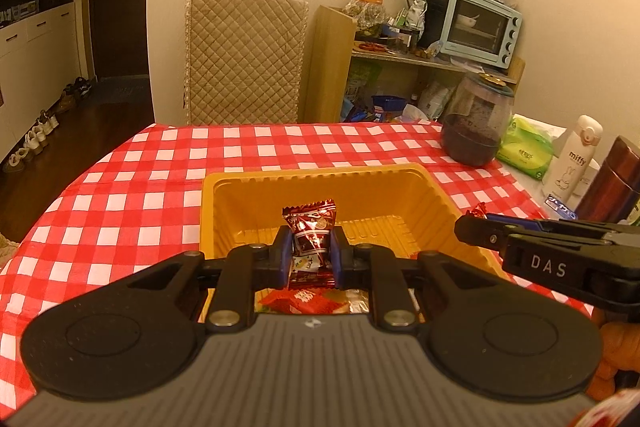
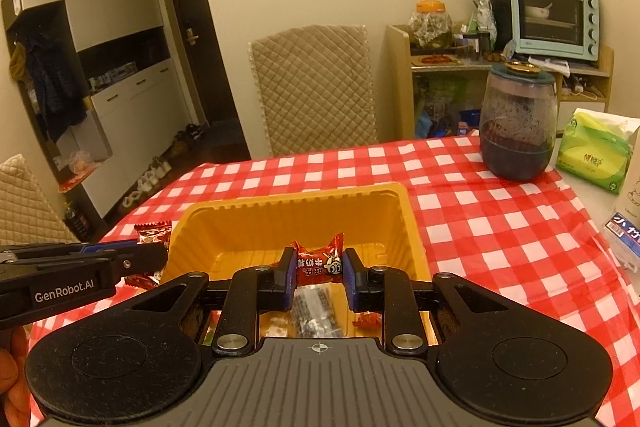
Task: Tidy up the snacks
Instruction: 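Carry both held candies over the orange tray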
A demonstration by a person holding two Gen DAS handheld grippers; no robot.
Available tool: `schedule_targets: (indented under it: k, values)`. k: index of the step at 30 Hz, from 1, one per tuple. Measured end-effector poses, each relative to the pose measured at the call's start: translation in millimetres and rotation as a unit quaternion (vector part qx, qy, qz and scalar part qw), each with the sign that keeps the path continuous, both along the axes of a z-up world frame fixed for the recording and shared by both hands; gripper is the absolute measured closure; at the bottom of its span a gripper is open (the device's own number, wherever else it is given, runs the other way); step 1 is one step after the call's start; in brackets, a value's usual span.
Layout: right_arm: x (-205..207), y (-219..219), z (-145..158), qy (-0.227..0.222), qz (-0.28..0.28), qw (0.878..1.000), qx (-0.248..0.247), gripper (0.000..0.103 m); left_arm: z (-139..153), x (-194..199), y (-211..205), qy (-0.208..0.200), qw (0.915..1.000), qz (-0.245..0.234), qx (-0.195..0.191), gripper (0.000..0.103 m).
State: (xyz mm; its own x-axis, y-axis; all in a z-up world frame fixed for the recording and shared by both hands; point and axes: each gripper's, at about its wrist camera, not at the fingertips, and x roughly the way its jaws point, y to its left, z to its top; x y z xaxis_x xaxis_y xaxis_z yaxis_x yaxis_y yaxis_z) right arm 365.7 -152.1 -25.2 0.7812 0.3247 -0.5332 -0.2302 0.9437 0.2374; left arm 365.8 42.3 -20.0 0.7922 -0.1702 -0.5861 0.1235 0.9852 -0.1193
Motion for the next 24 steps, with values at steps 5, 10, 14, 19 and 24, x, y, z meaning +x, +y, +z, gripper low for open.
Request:
schedule_targets:
  k: [5, 10, 14, 19, 24]
  values:
    - [12.9, 0.4, -5.7, 0.008, -0.006, 1.000, 0.001, 0.079, -7.2, 13.5, 4.6, 0.010, 0.9999, 0.005, 0.000, 0.085]
    - [24.5, -0.1, -12.6, 0.018, -0.013, 1.000, 0.004, 0.079, -14.8, 23.7, 8.5, 0.020, 0.9998, 0.009, -0.003, 0.085]
    - [30.7, 4.9, -15.3, 0.019, -0.011, 1.000, 0.002, 0.078, -19.4, 29.8, 7.8, 0.024, 0.9997, 0.009, 0.001, 0.085]
    - [38.5, 7.9, -18.3, 0.021, -0.012, 1.000, 0.002, 0.078, -25.0, 35.0, 10.1, 0.030, 0.9995, 0.012, 0.002, 0.085]
    - [43.1, 8.8, -23.0, 0.028, -0.012, 1.000, 0.005, 0.078, -29.6, 35.6, 11.9, 0.033, 0.9994, 0.011, 0.006, 0.085]
